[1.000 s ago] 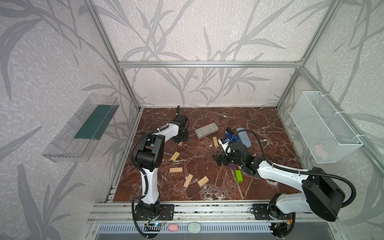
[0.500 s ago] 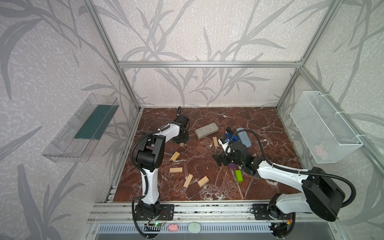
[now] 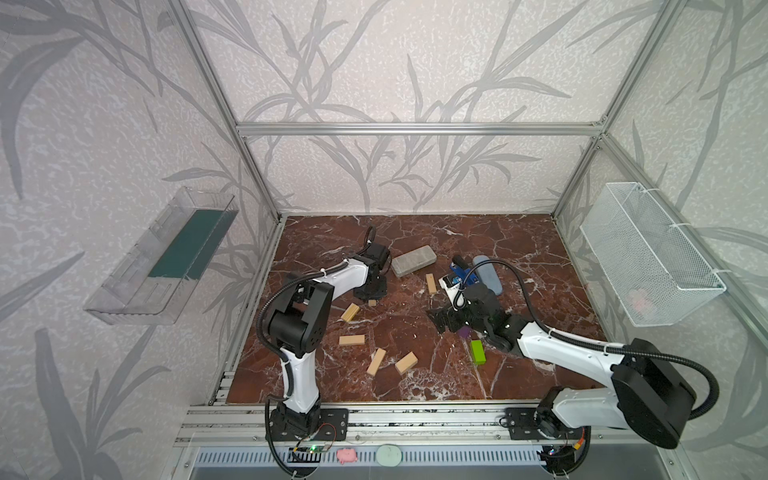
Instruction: Build the wood block tower
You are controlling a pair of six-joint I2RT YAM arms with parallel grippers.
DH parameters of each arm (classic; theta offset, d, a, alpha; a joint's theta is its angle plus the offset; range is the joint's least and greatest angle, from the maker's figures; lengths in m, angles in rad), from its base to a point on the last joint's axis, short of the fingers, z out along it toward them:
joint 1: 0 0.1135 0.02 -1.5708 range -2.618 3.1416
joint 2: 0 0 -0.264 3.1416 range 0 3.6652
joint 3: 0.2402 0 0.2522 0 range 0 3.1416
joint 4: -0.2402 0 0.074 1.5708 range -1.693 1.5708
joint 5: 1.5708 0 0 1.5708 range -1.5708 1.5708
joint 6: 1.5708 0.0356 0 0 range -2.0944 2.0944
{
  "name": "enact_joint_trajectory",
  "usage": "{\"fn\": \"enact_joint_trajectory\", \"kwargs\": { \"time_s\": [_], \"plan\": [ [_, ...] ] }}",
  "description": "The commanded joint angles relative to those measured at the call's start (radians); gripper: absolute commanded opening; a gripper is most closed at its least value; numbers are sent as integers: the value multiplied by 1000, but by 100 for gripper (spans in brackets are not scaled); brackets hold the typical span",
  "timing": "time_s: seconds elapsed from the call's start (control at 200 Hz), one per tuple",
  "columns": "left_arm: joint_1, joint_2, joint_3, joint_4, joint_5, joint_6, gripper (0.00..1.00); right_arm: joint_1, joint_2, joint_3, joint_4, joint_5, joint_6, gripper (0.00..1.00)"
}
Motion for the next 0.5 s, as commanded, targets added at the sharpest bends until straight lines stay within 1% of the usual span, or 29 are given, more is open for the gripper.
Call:
{"fn": "enact_joint_trajectory", "kwargs": {
  "time_s": [0.0,0.075,0.16,0.295,0.4,0.495],
  "plan": [
    [-49,-55,-60,-35,11,-77,19,0,-59,31,-113,2,55,99],
    [-79,-80,-75,-34,0,-108,18,-5,-88,30,-159,-18,89,99],
    [-125,-106,-95,-9,23,-140,17,-11,-123,30,-219,-44,122,99],
    [-201,-136,-101,0,-19,-180,17,-21,-190,13,-303,-67,156,99],
    [-237,-125,-86,-6,-20,-201,17,-39,-237,1,-363,-81,186,99],
    [-271,-119,-75,-5,-47,-213,17,-53,-274,-12,-396,-97,204,99]
  ]
}}
